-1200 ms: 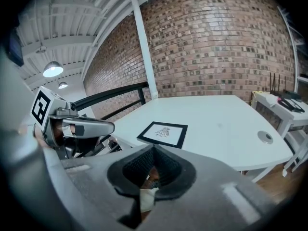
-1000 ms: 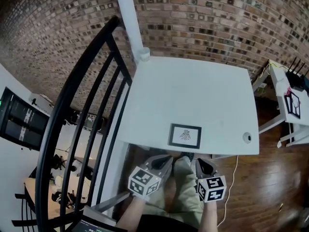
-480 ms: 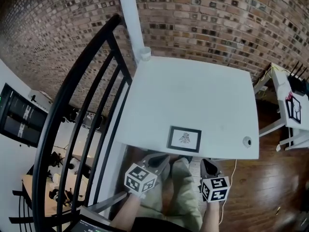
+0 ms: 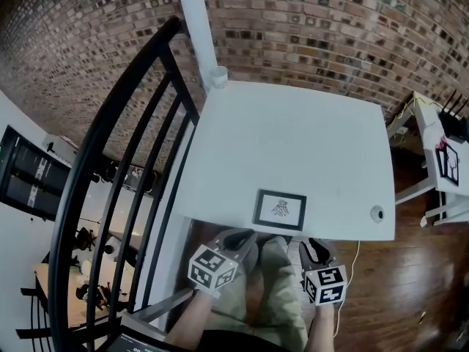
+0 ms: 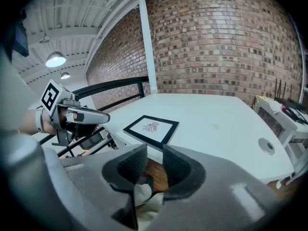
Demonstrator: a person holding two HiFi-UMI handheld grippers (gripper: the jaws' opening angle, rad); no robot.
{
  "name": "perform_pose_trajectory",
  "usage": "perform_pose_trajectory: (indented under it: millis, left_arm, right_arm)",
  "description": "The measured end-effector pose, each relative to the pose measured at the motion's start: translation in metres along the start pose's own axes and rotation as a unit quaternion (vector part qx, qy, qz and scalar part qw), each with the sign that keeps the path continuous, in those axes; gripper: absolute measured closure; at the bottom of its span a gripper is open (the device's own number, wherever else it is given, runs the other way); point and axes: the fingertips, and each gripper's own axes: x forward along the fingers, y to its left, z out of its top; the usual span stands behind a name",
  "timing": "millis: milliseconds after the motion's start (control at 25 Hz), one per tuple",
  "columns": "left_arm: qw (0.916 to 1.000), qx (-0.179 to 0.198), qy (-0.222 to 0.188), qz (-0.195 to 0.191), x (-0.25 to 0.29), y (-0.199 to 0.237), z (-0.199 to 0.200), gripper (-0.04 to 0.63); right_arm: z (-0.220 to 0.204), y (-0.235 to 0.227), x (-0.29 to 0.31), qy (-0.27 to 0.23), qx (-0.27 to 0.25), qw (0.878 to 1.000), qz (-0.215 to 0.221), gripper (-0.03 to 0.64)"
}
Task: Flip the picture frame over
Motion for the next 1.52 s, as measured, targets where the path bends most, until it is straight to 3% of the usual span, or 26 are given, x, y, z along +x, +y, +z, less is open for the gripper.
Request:
perform_pose_trajectory:
  millis: [600, 1520]
  left_arm:
    - [0.9994, 0.007, 0.035, 0.003, 0.017, 0.010, -0.014, 0.419]
    - [0.9963, 0.012, 0.084, 0.013, 0.042, 0.027, -0.032, 0.388]
  right_arm:
    - [-0.006, -0.009, 0.014, 0.017, -0.004, 1.000, 0.004, 0.500]
    - [-0.010, -0.008, 0.041, 0.033, -0.007, 0.999, 0.024, 0.500]
